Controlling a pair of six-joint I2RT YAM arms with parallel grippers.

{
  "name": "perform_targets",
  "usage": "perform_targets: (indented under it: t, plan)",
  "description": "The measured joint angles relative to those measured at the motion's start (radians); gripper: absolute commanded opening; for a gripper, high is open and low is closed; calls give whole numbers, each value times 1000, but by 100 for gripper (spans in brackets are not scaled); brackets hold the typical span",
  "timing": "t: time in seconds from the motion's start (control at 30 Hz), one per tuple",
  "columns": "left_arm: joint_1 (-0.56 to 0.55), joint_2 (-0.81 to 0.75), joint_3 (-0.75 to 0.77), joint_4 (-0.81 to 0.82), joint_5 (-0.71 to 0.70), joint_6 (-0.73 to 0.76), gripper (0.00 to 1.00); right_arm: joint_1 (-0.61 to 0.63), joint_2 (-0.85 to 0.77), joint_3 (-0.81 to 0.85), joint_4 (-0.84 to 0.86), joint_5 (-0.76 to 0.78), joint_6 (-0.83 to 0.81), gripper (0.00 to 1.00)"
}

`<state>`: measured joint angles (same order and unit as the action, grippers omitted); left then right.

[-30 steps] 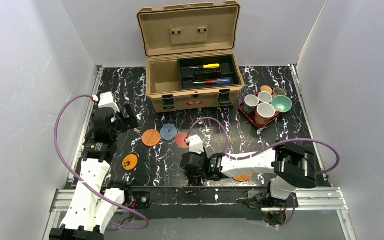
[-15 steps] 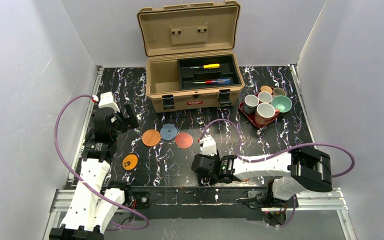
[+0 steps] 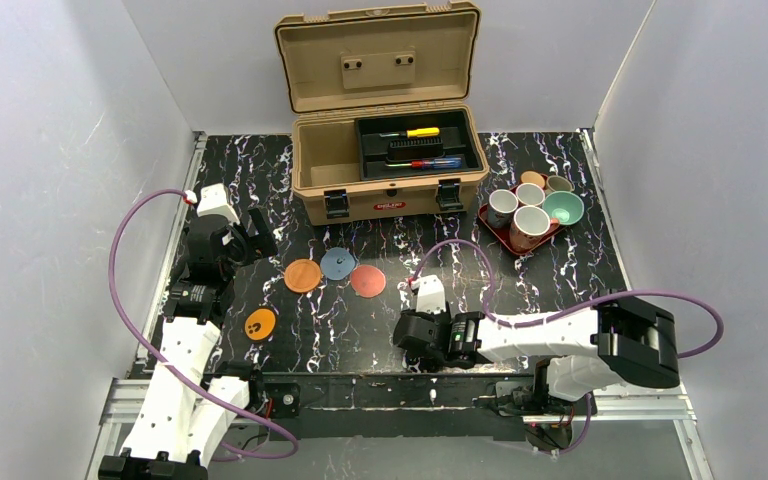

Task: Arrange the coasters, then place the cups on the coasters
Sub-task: Move the coaster to the corner of the board.

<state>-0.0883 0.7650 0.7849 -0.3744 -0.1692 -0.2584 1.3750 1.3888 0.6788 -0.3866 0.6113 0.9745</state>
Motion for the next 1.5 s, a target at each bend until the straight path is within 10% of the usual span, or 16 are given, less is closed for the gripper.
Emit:
perform_targets:
  t: [1.5]
  plan:
    - [0,0,0,0,8,0,98,0,-43,1,-91,-28,-58,74]
